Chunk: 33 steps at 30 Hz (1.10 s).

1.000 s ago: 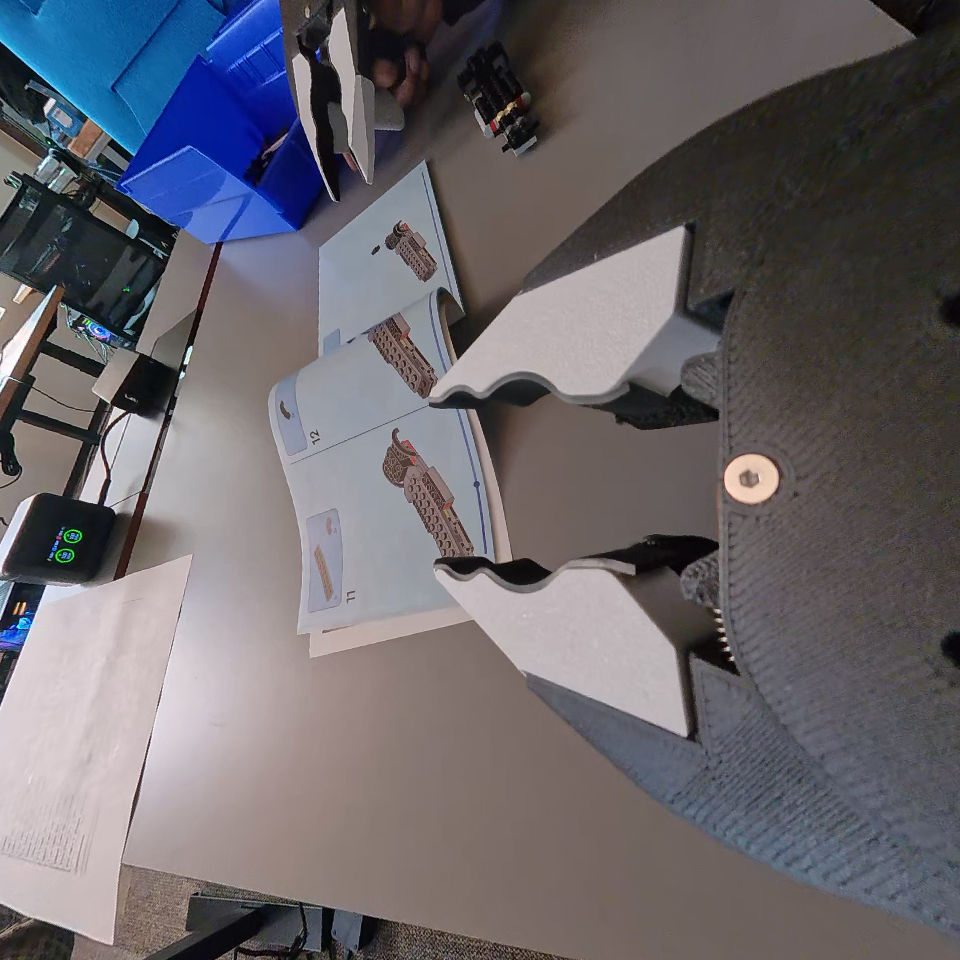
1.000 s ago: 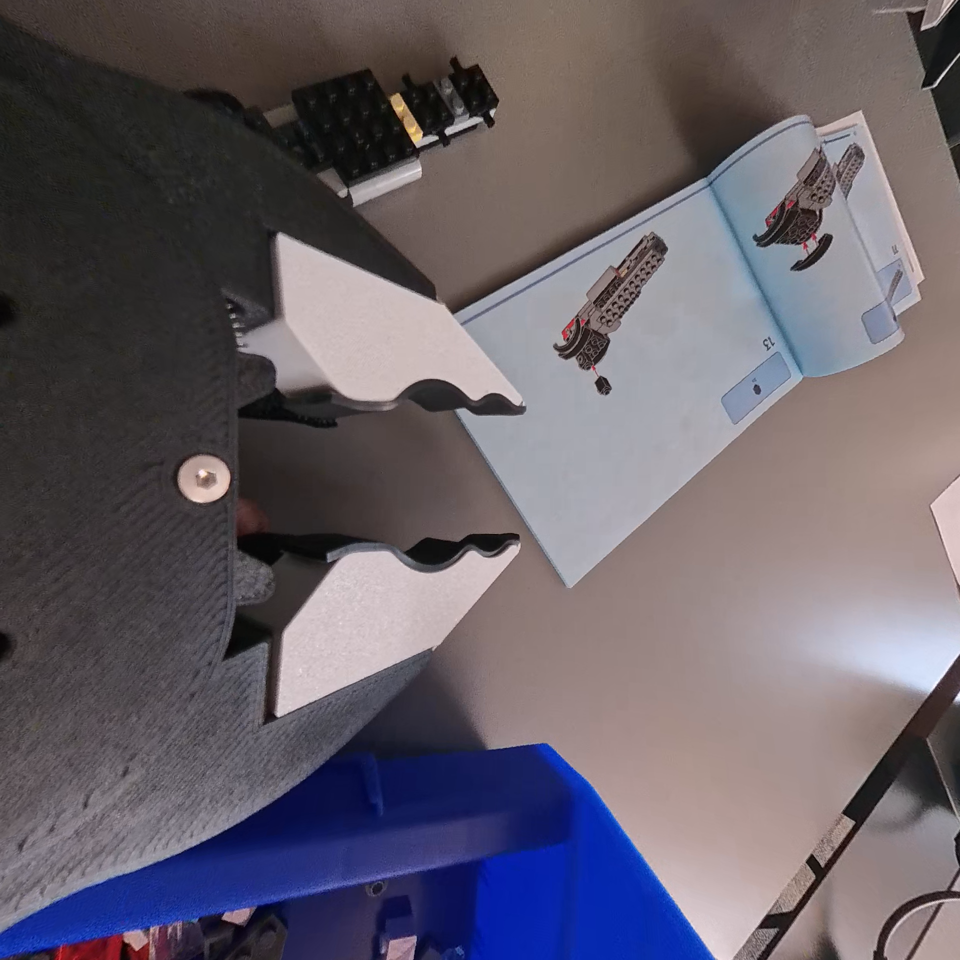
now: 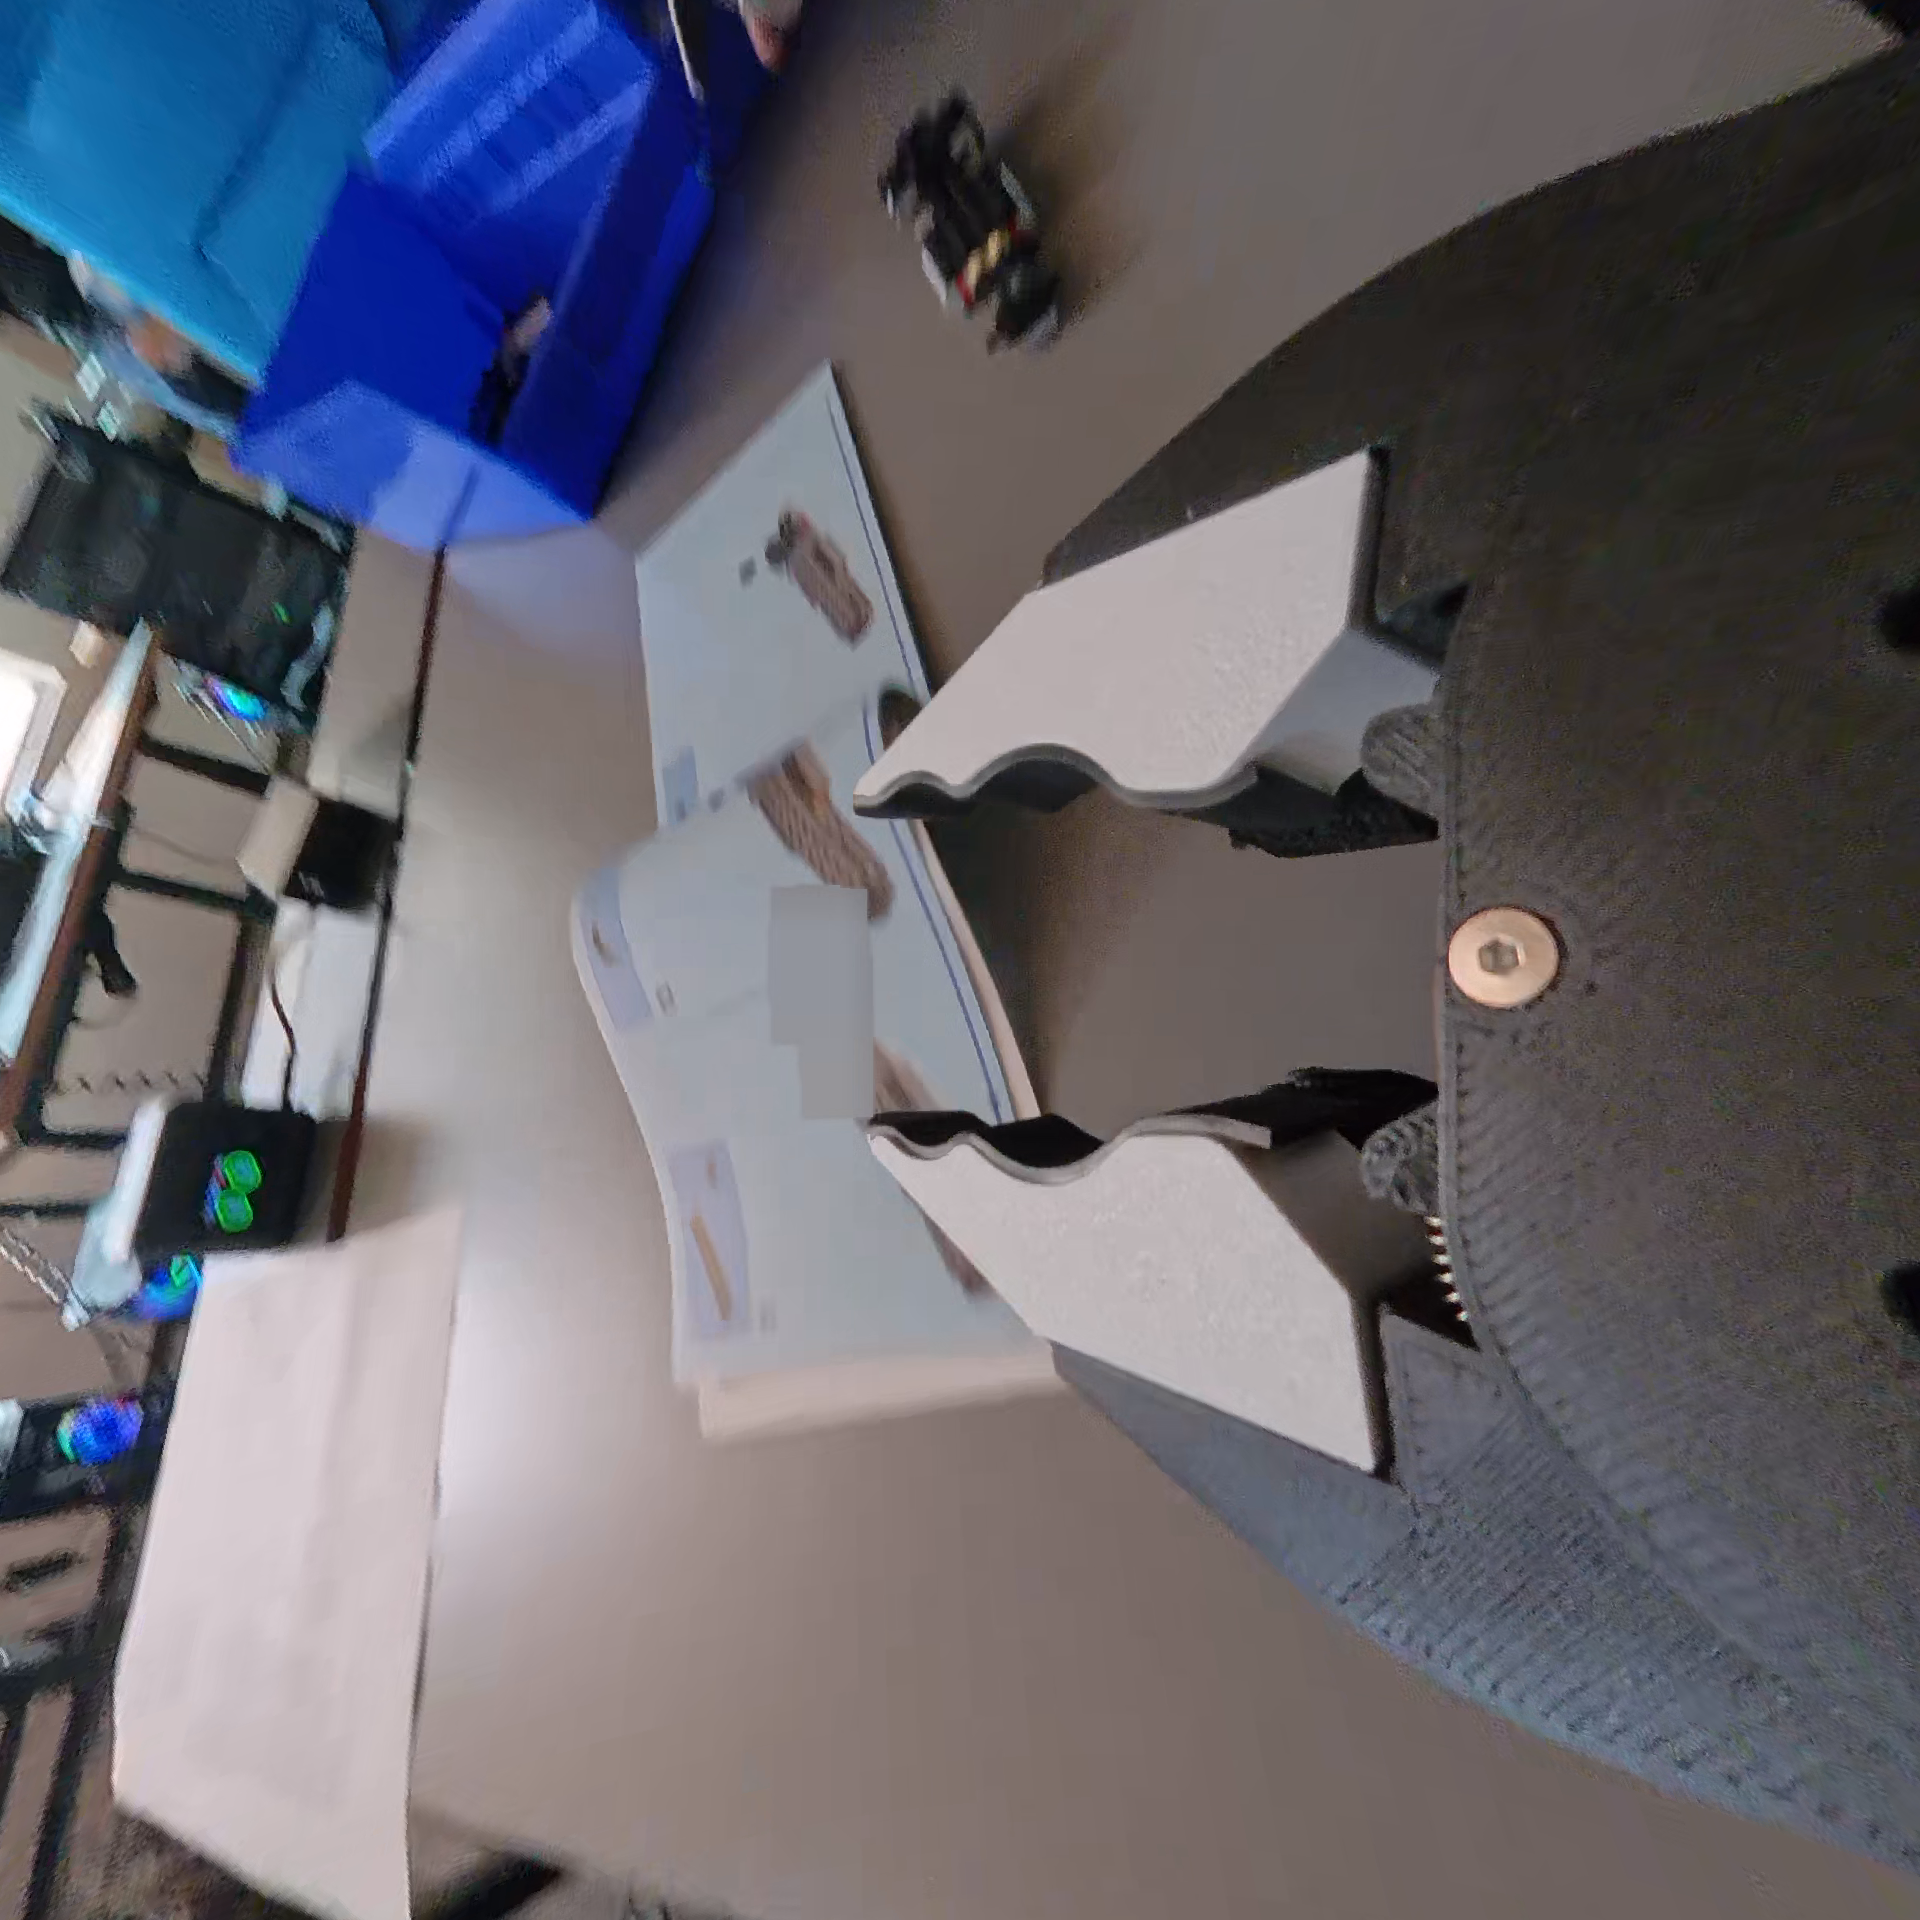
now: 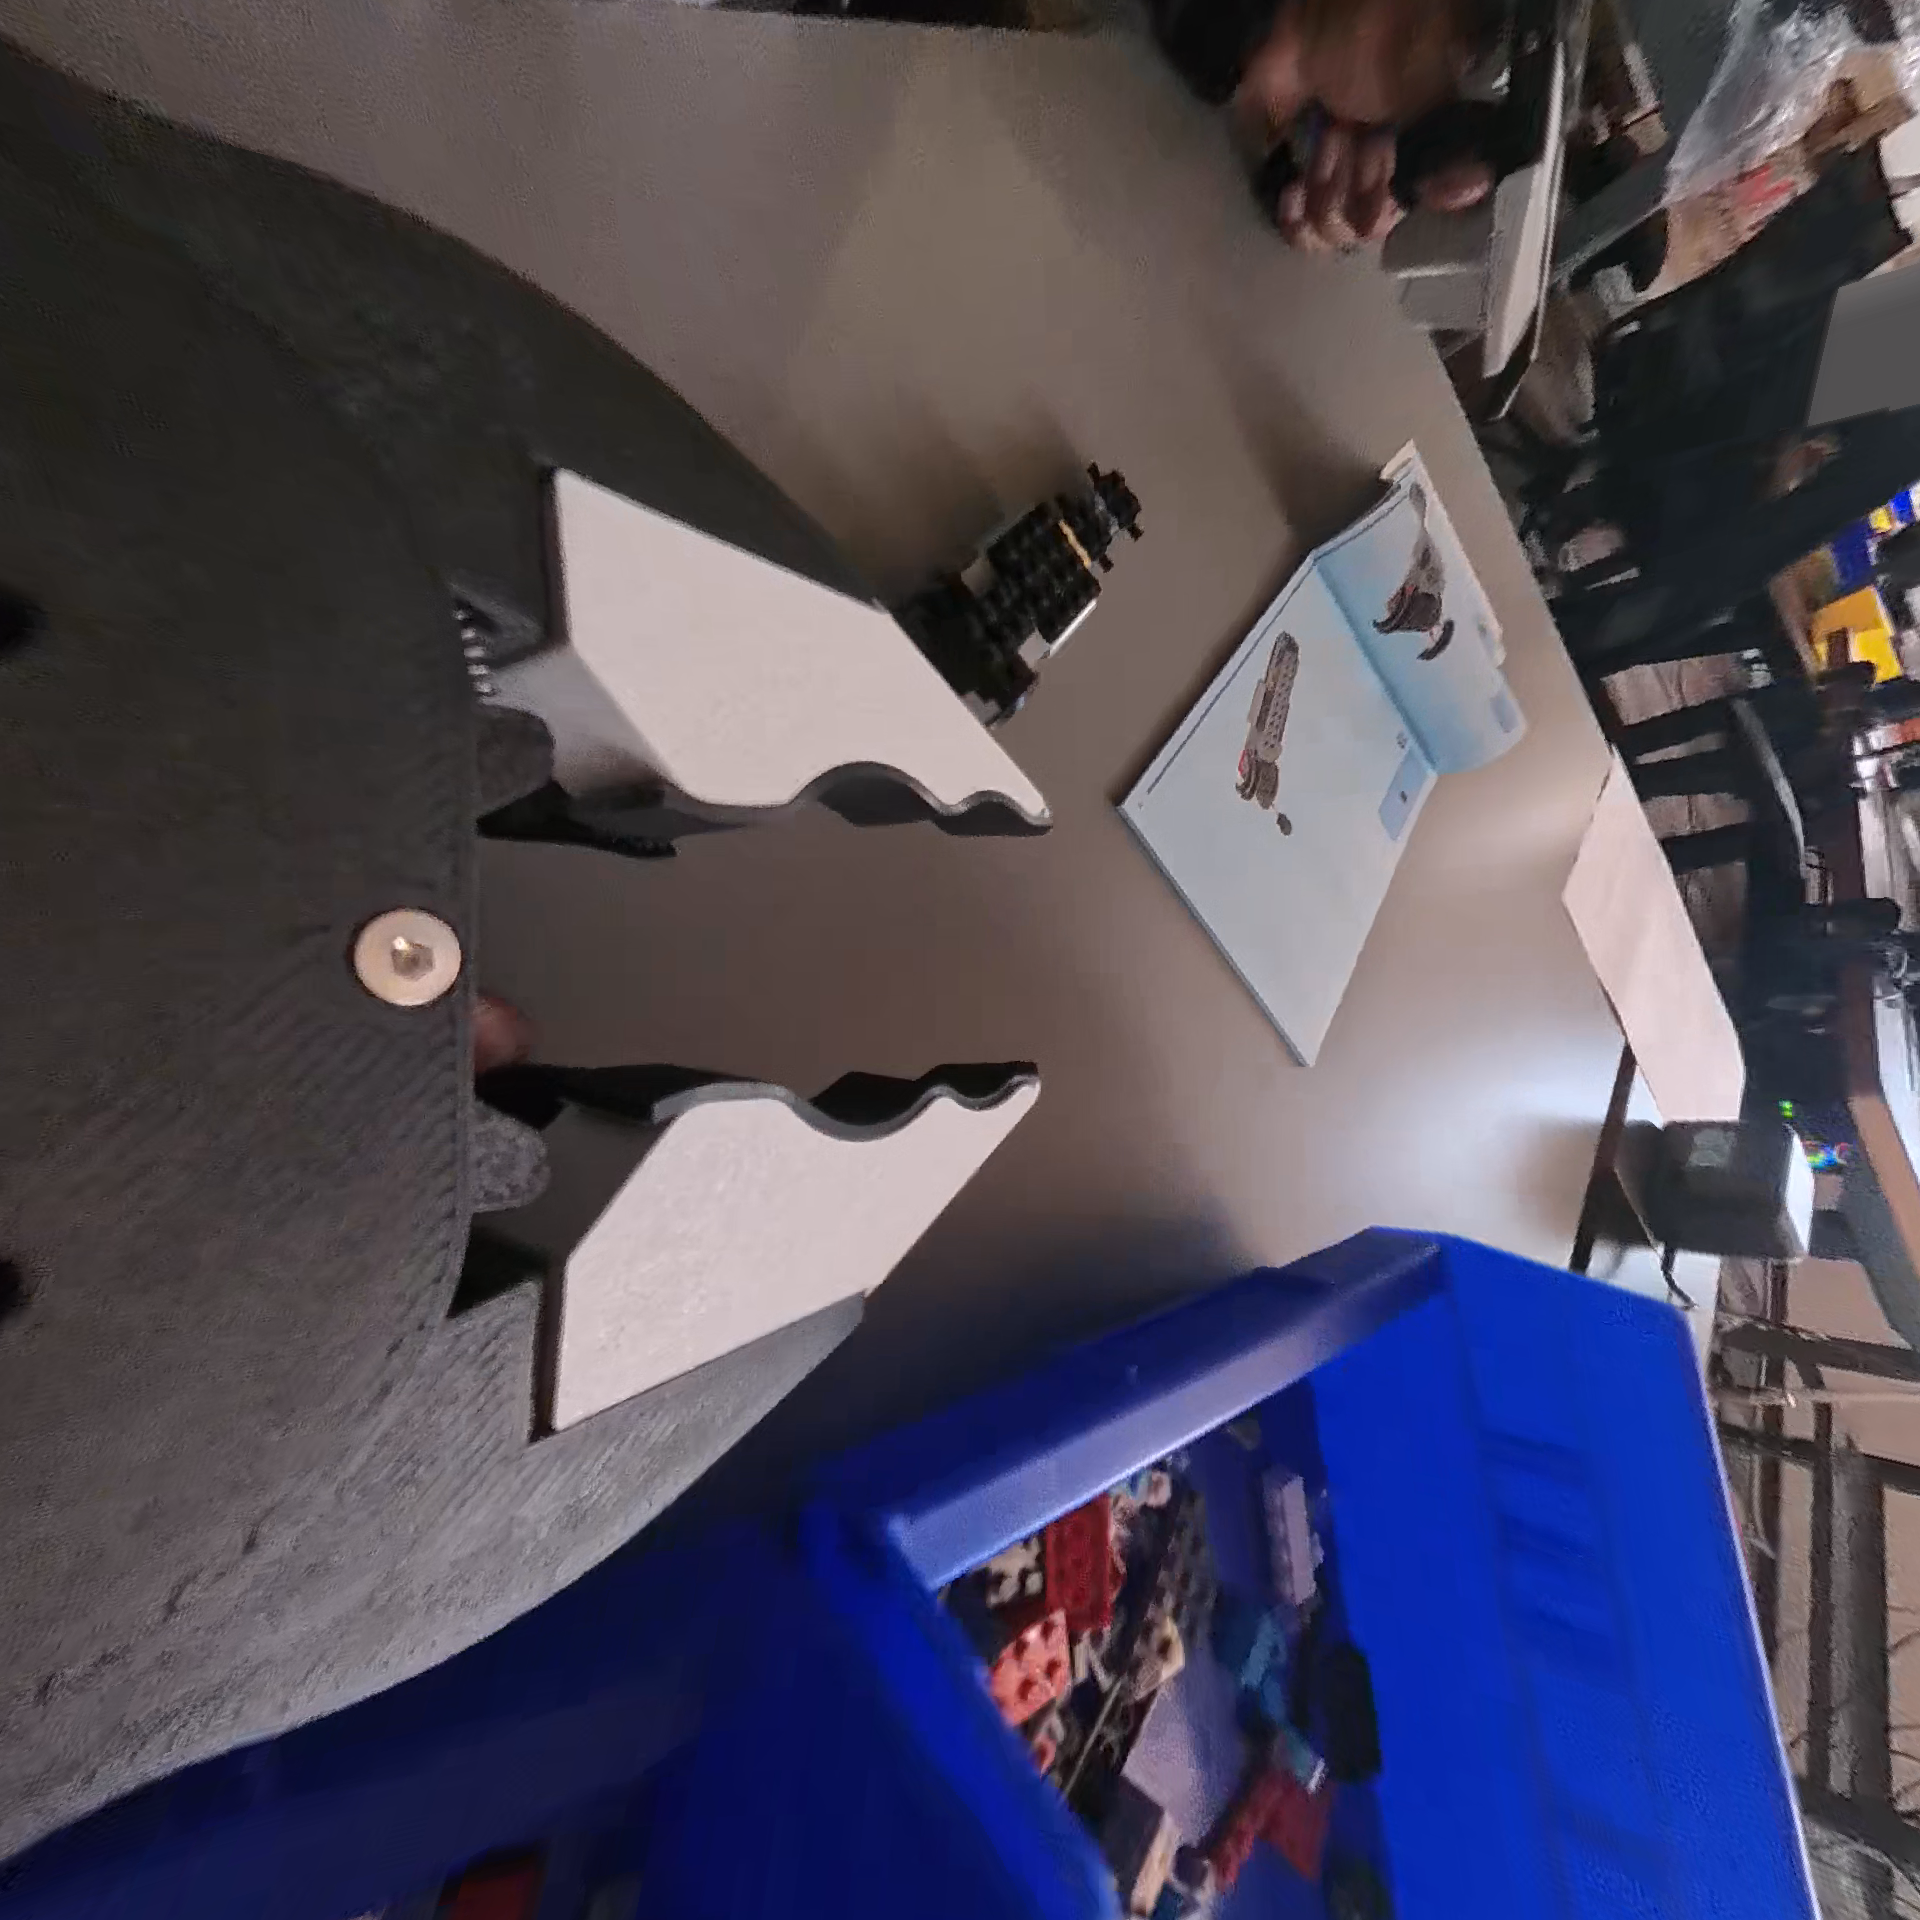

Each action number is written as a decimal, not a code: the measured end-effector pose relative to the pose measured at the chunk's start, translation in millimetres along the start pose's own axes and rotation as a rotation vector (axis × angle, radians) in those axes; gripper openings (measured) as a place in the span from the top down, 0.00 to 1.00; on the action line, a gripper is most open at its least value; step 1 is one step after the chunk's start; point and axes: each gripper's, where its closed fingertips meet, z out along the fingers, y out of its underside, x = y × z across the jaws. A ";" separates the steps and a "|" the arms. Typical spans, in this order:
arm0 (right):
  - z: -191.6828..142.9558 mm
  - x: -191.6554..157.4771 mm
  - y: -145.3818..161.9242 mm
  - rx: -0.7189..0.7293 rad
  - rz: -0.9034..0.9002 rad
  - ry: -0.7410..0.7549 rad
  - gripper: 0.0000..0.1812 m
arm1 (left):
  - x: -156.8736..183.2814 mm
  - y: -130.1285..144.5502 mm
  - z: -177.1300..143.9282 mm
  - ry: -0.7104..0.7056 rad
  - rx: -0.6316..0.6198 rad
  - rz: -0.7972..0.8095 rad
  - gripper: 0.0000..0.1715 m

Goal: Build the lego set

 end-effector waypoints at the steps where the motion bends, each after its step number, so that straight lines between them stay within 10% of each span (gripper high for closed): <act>1: -6.0 1.1 1.7 0.004 0.007 0.001 0.74 | 16.7 -1.2 3.9 0.040 0.016 0.002 0.67; 9: -36.8 15.7 -3.0 0.103 0.107 -0.011 0.75 | 127.5 6.1 48.2 0.173 0.011 0.183 0.71; 33: -80.5 17.3 -10.0 0.300 0.301 -0.048 0.76 | 133.3 41.9 74.1 0.115 -0.232 0.302 0.71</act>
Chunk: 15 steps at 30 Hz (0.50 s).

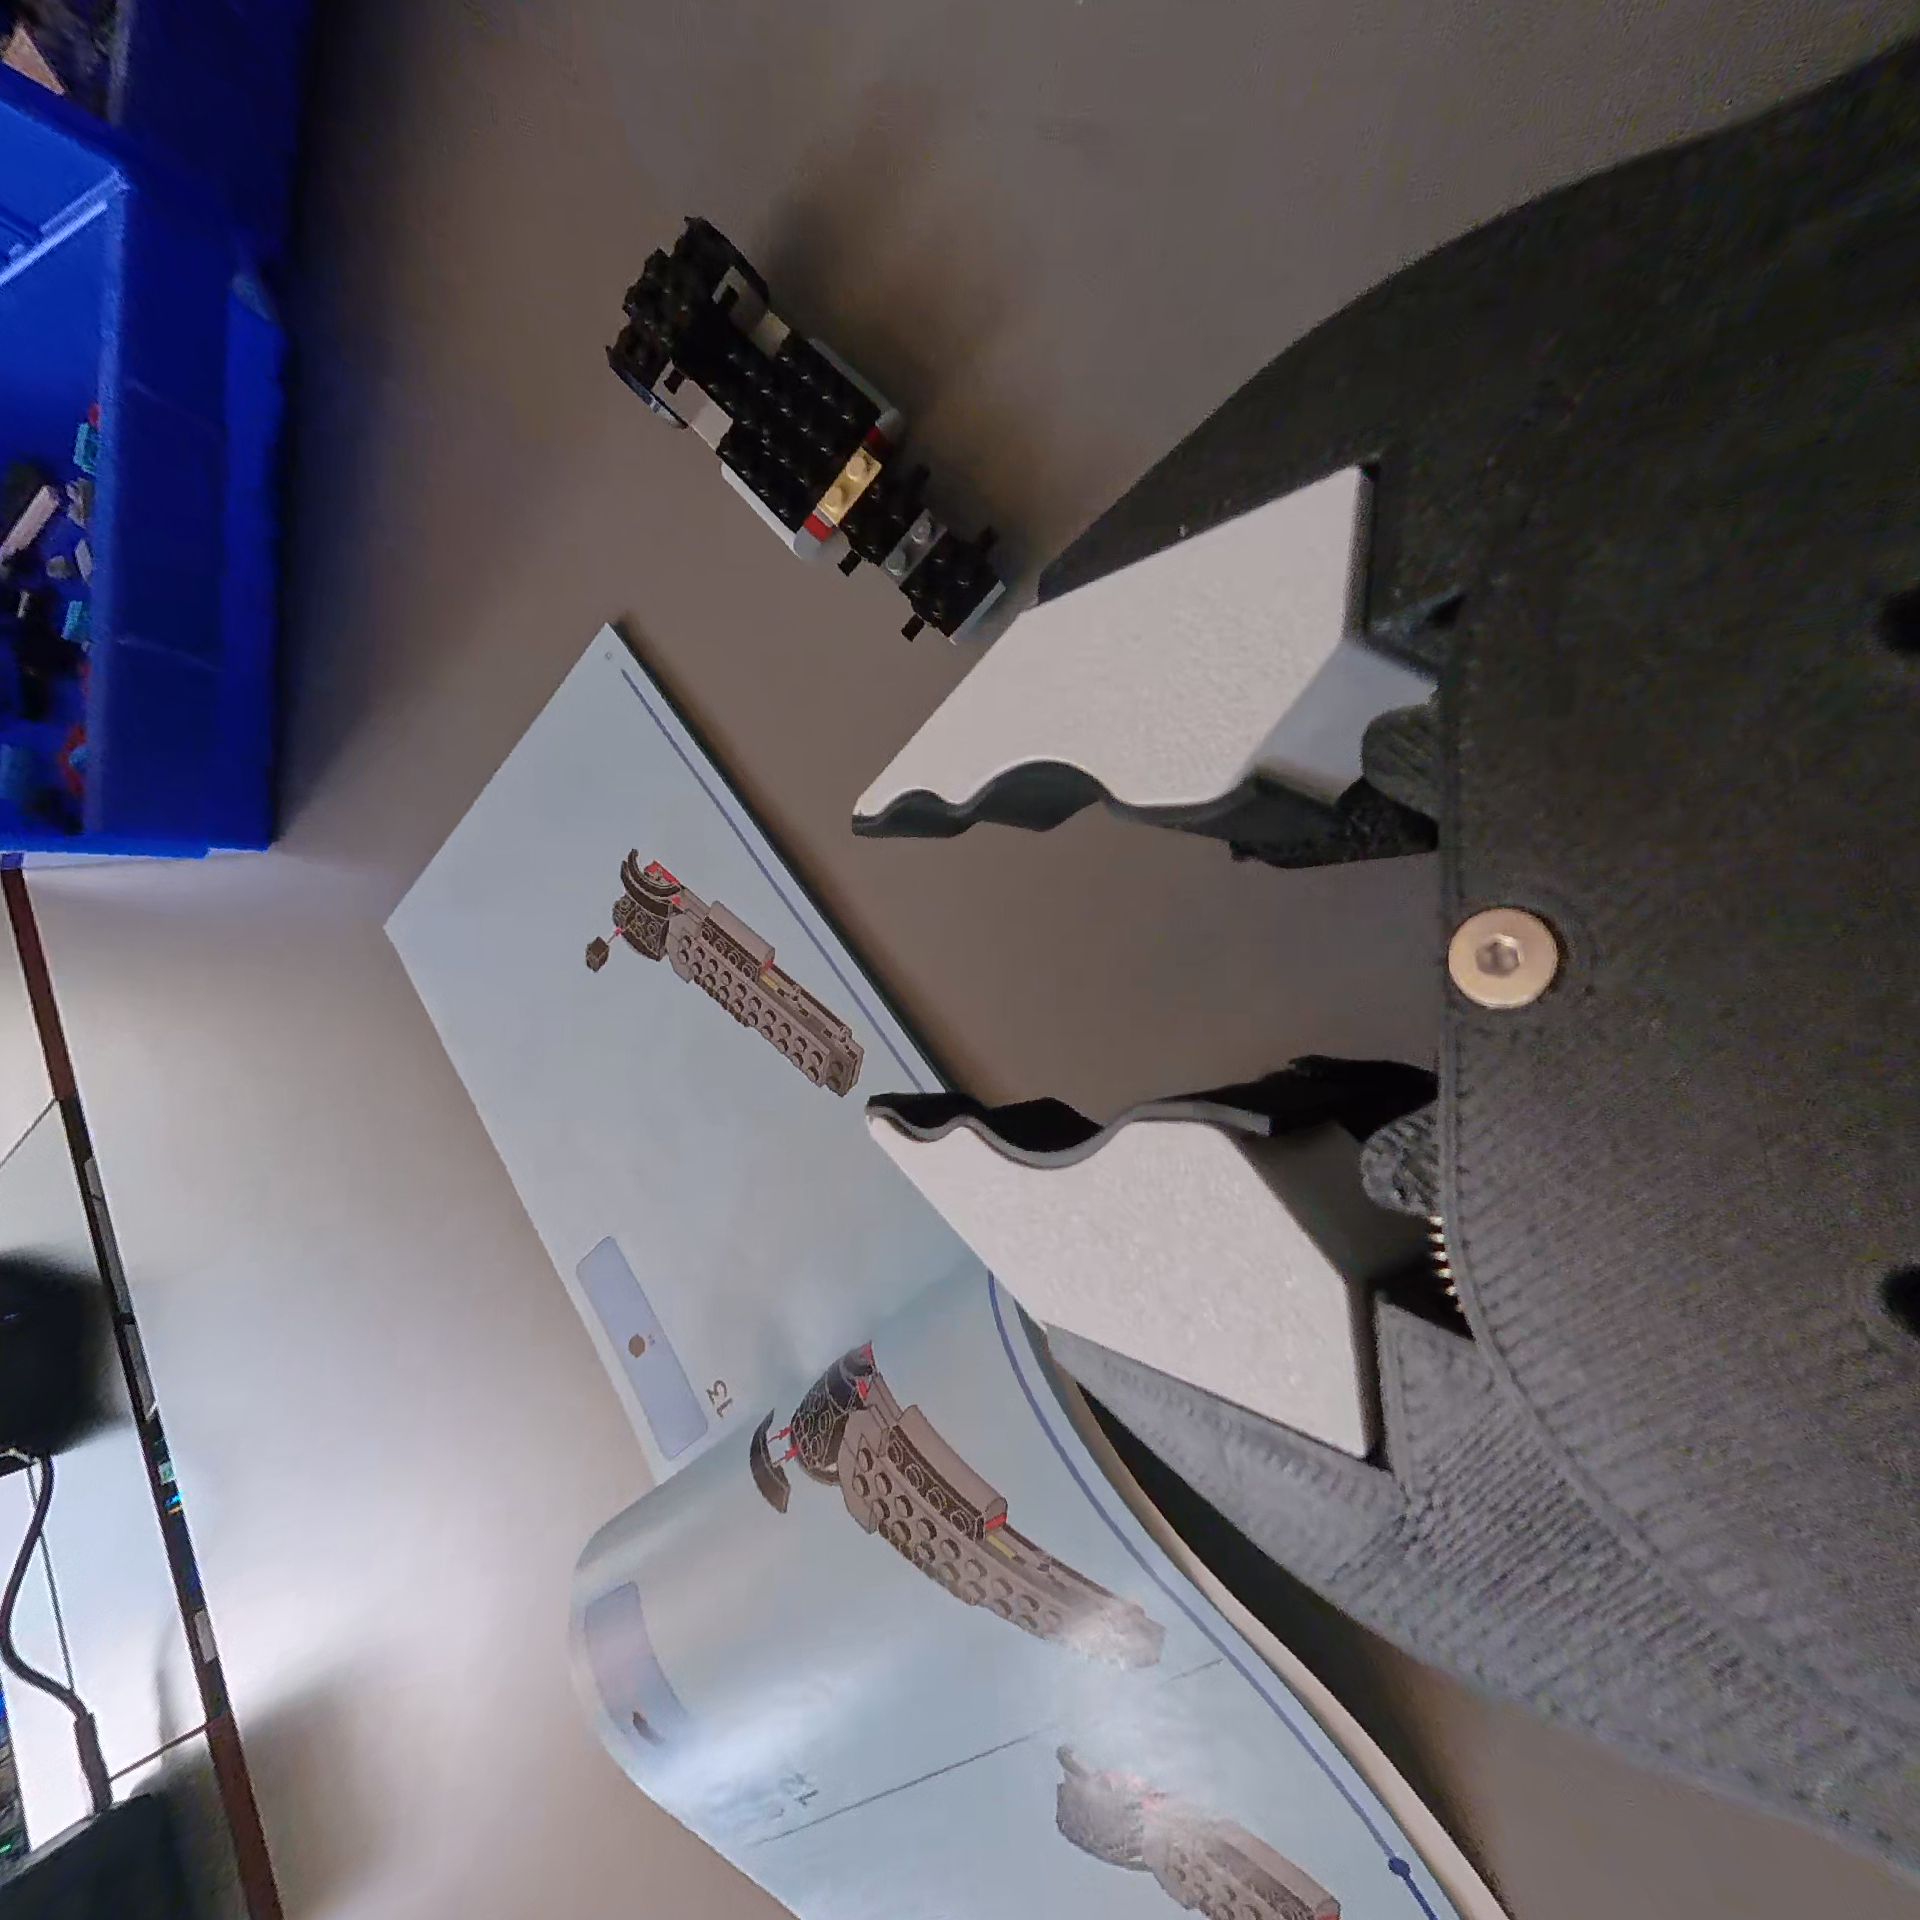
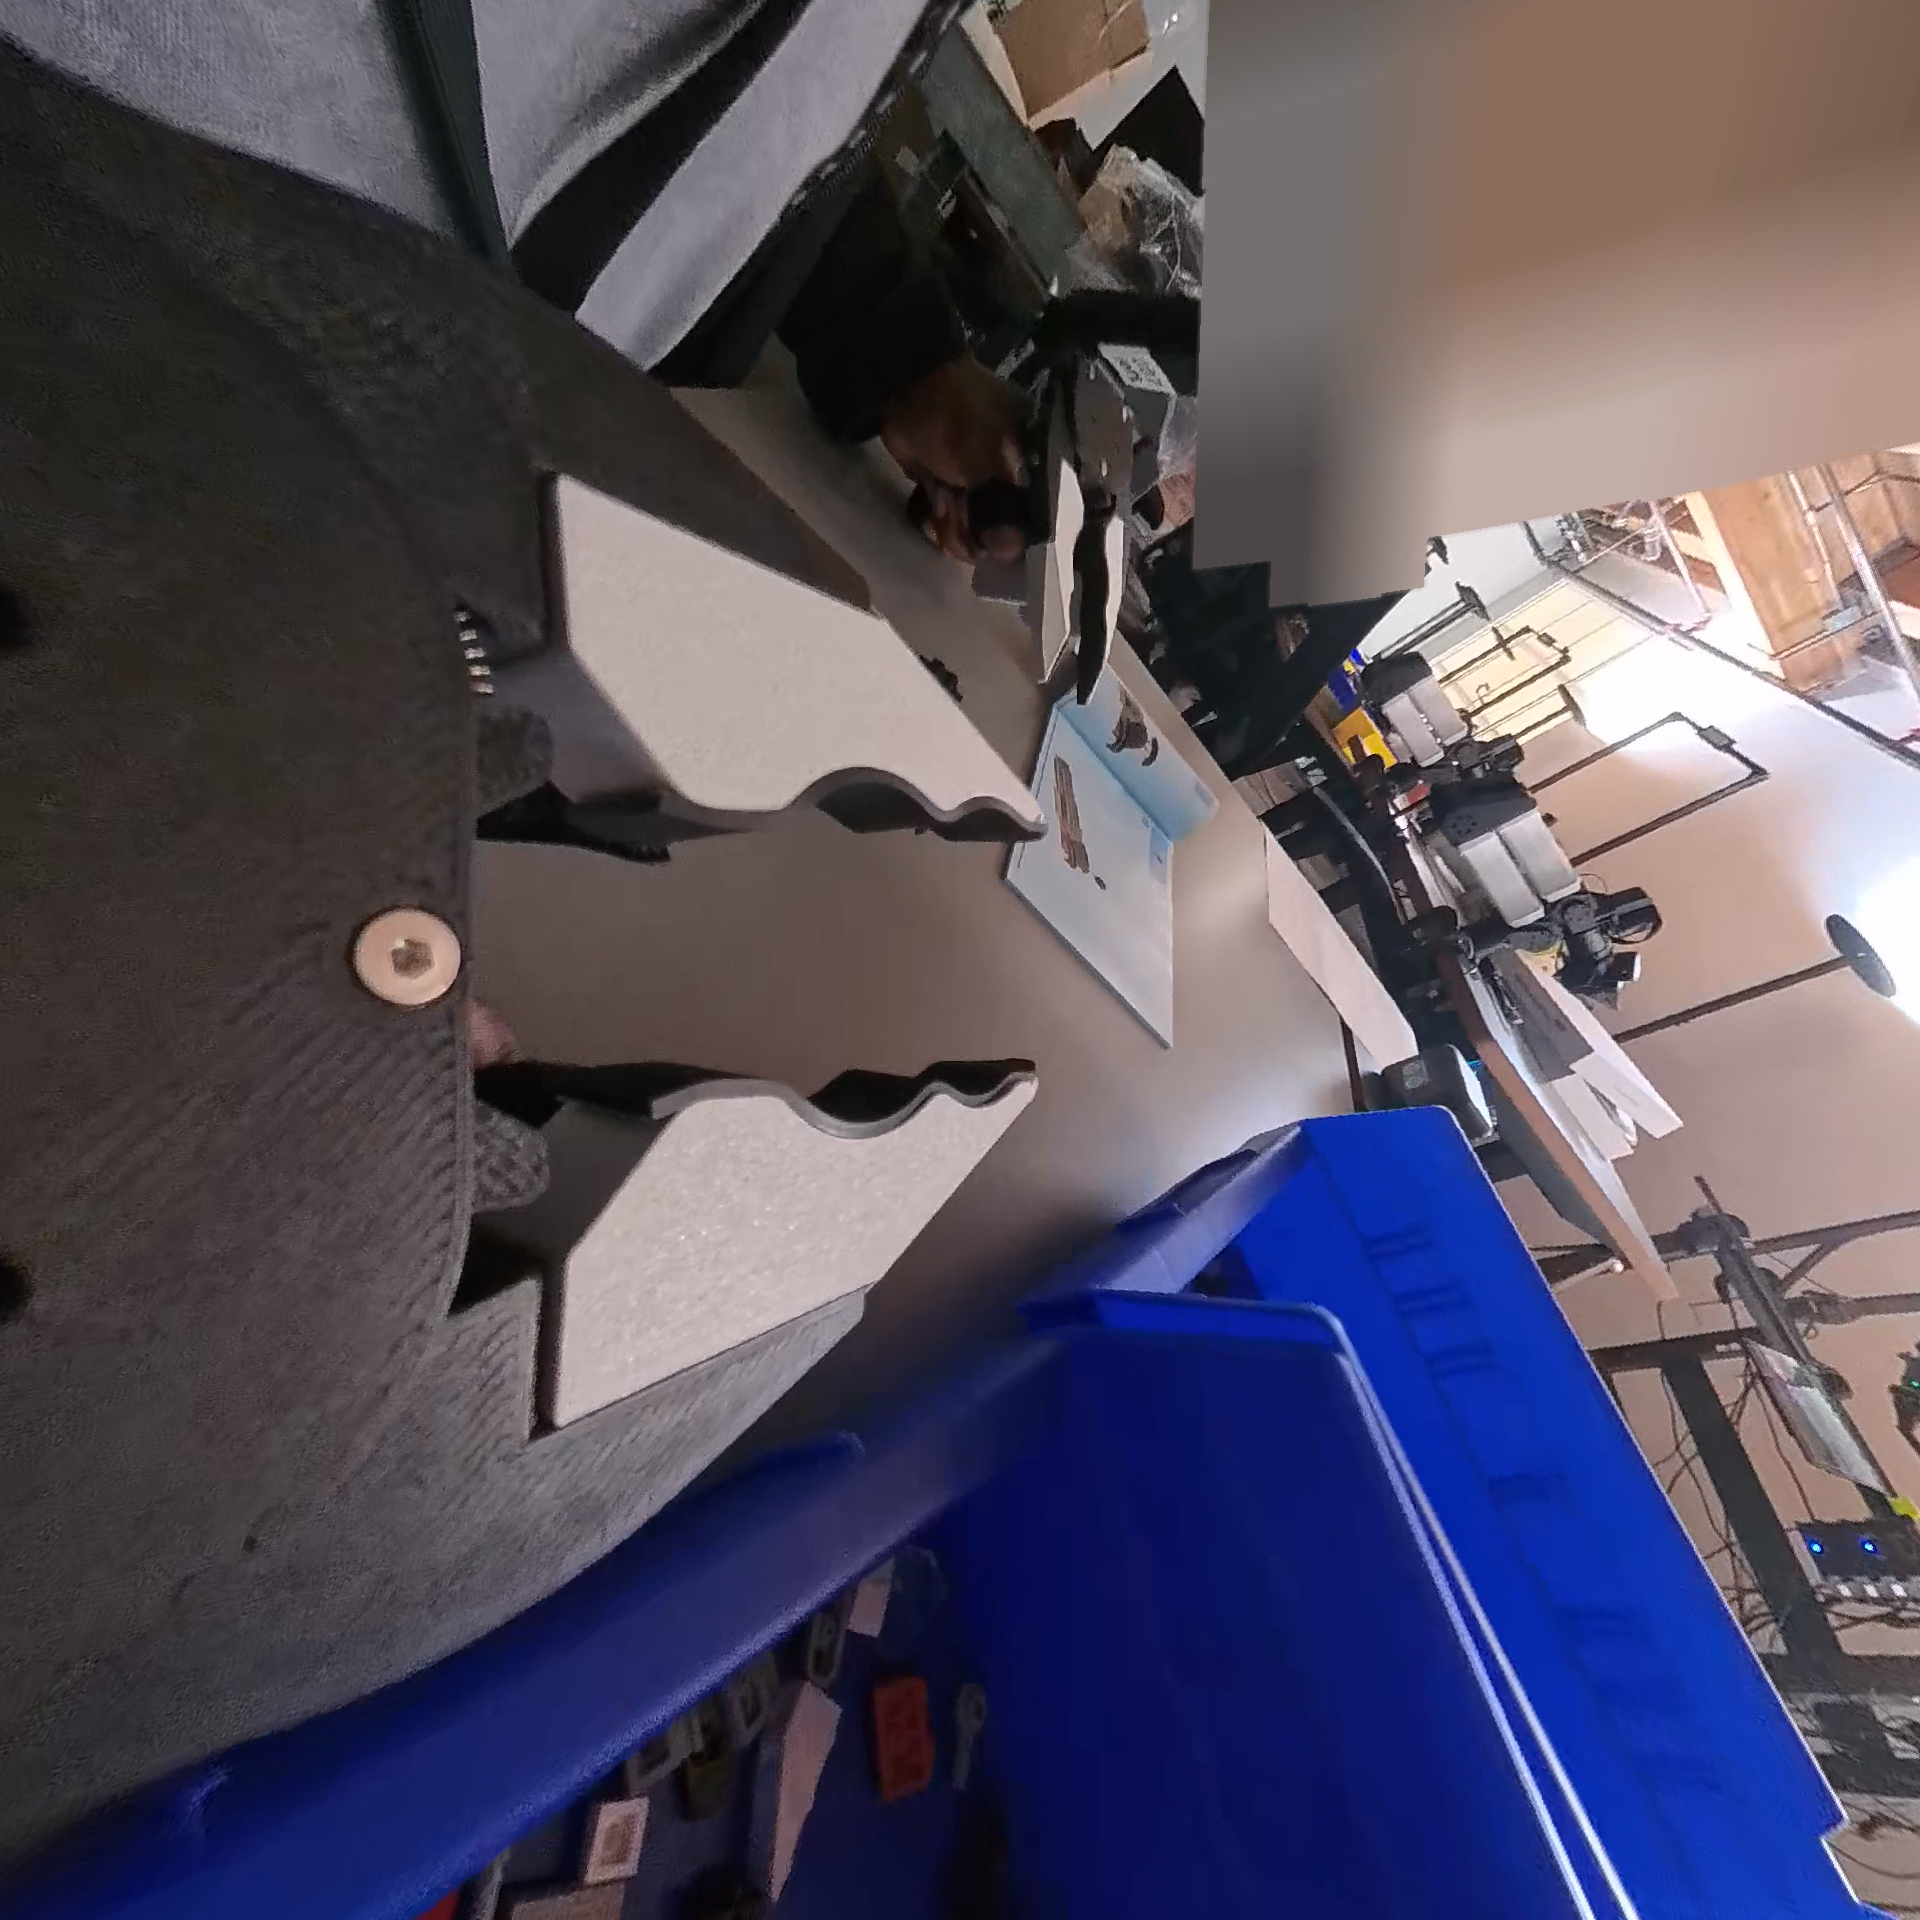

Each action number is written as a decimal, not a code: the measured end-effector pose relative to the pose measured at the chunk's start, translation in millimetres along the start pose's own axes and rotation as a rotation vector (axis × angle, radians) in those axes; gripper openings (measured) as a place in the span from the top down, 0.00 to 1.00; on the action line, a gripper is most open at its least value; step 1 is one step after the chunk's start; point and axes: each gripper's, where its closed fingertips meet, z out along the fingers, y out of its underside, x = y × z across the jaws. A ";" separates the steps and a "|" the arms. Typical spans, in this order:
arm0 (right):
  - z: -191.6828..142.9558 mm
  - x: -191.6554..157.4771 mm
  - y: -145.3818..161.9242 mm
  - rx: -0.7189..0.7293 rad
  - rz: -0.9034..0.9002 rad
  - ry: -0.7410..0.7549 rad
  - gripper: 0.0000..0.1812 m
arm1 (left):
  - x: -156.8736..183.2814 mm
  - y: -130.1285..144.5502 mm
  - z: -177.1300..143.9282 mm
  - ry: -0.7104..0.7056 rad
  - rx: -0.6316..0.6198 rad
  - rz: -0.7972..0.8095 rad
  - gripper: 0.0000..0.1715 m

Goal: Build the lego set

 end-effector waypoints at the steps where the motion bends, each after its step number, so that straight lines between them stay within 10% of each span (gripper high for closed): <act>1: -1.5 -0.7 -0.7 0.006 0.001 -0.003 0.76 | 0.0 0.1 0.2 0.000 -0.001 0.001 0.71; 15: -1.8 -2.8 -1.1 0.007 0.016 -0.027 0.75 | 0.4 4.4 4.2 -0.040 -0.037 0.050 0.71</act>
